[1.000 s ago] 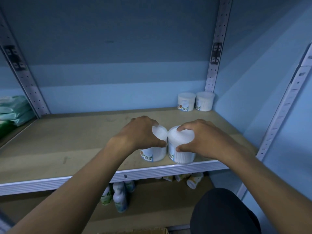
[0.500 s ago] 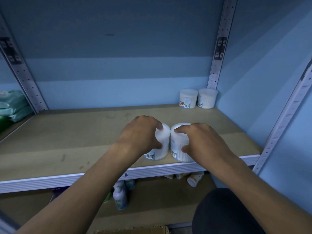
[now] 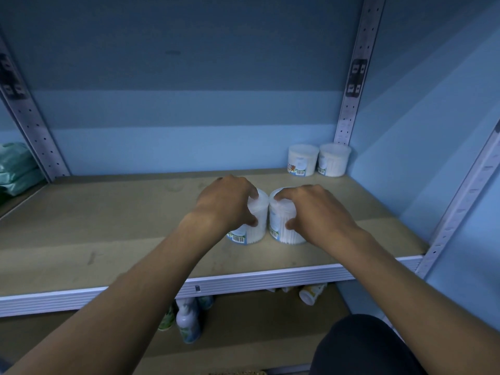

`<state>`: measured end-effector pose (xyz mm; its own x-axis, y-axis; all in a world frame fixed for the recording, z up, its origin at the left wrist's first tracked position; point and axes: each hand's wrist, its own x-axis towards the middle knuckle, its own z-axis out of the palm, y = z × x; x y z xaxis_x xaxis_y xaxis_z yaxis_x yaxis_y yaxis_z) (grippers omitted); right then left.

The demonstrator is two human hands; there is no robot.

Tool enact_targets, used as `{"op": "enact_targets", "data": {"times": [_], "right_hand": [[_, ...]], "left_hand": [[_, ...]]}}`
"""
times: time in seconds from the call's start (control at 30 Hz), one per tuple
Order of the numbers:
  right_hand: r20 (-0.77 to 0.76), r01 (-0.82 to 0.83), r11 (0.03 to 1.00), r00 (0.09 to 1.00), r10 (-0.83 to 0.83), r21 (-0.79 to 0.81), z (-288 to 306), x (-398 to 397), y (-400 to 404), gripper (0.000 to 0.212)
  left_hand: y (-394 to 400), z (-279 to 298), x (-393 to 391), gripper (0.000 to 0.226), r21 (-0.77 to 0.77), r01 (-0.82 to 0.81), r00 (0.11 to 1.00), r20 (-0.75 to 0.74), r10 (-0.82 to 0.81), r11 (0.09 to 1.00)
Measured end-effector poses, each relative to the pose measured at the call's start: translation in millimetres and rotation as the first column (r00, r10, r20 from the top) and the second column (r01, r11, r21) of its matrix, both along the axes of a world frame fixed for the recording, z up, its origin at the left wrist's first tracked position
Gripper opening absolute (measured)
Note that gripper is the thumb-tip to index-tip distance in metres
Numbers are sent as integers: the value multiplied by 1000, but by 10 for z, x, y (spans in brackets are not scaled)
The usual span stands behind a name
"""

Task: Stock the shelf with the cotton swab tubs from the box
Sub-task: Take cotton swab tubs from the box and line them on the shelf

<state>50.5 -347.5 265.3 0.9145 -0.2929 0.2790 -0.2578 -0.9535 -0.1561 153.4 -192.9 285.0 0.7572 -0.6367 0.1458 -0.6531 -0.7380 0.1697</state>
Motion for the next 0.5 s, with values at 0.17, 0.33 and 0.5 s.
{"op": "enact_targets", "data": {"times": [0.17,0.33,0.5], "right_hand": [[-18,1,1000,1000,0,28,9,260,-141,63],[-20,-5,1000,1000,6,20,-13,501,-246,61],[-55,-5,999,998,7,31,3,693,-347,61]], "left_hand": [[-99,-5,201,65,-12,-6,1000,-10,5,1000],[-229,8,406,64,-24,-40,998,-41,39,999],[-373,23,577,66,-15,-59,998,-37,59,998]]}}
